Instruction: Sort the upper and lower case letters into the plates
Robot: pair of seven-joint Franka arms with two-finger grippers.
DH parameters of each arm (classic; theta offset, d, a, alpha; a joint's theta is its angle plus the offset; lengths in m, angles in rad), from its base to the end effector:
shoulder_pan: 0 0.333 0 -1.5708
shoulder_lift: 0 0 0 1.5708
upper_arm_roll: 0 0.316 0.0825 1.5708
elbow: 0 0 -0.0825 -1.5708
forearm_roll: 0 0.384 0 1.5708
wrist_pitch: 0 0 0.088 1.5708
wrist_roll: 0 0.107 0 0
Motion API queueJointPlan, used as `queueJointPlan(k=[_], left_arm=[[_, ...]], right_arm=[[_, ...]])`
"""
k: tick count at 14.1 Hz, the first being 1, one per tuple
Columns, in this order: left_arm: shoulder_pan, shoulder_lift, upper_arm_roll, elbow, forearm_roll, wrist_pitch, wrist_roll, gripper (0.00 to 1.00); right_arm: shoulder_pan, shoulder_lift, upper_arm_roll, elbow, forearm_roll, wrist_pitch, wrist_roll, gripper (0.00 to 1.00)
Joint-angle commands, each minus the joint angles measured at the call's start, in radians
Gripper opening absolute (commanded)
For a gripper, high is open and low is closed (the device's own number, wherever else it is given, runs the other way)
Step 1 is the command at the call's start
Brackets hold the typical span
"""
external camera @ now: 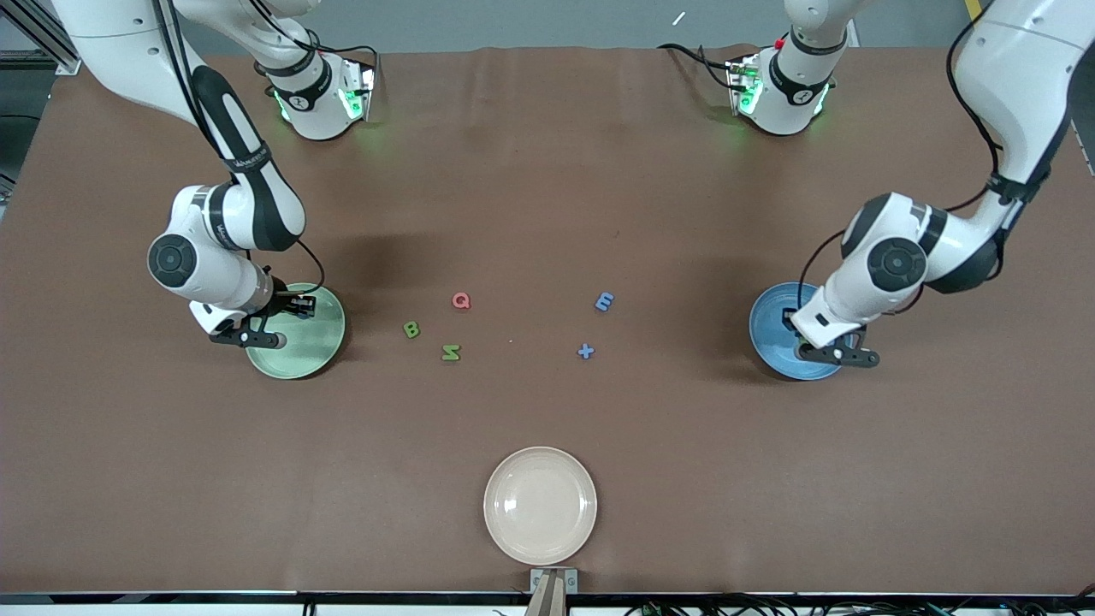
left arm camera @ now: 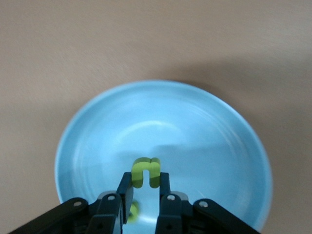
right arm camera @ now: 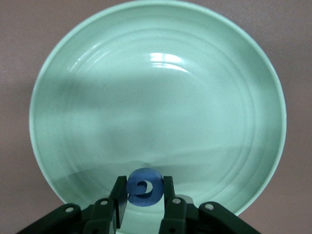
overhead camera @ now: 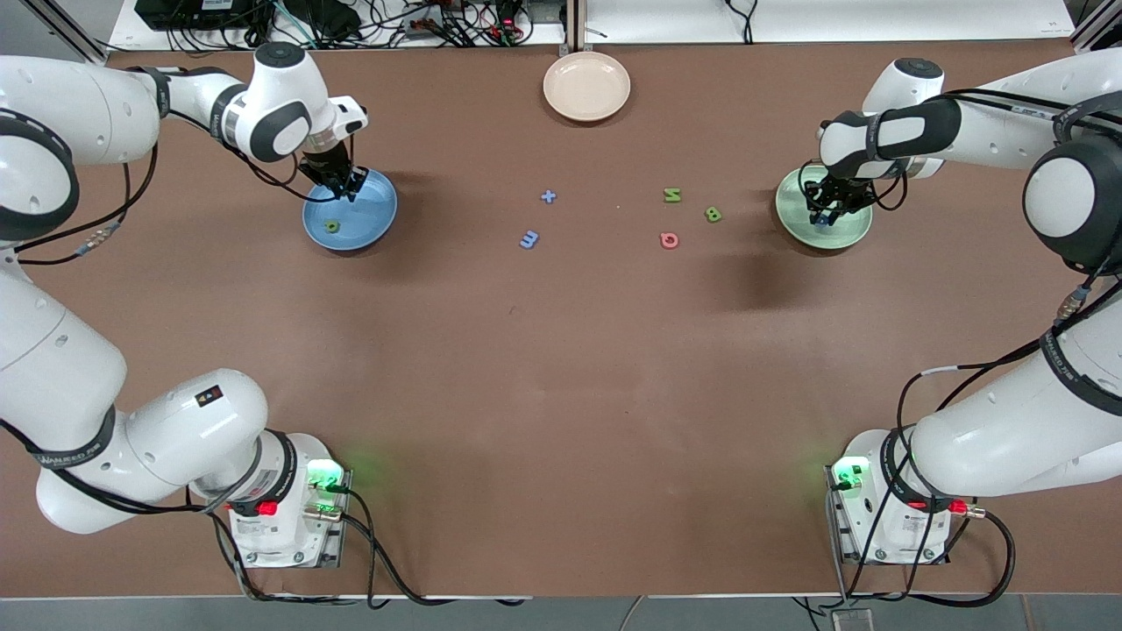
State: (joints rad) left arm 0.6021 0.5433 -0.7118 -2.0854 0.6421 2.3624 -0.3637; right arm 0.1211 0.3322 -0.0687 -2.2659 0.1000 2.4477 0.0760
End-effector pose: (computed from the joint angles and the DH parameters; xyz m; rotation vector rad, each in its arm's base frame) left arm 0.5699 -0.0552 0.2109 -3.0412 0.2670 0.0655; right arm 0.5206 0.0264 0.2002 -3.1028 0.1602 0.2344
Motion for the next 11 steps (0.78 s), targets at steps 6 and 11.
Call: queueJointPlan(k=[6, 11], left_arm=[[0.019, 0.129, -0.008, 0.100, 0.080, -0.003, -0.001, 0.03], [0.031, 0.098, -0.012, 0.096, 0.080, -0.005, 0.017, 1.00]], right_arm=[[-0.024, 0.013, 0.020, -0.014, -0.010, 0.002, -0.002, 0.82], [0.026, -0.031, 0.032, 0.101, 0.003, -0.184, 0.088, 1.00]])
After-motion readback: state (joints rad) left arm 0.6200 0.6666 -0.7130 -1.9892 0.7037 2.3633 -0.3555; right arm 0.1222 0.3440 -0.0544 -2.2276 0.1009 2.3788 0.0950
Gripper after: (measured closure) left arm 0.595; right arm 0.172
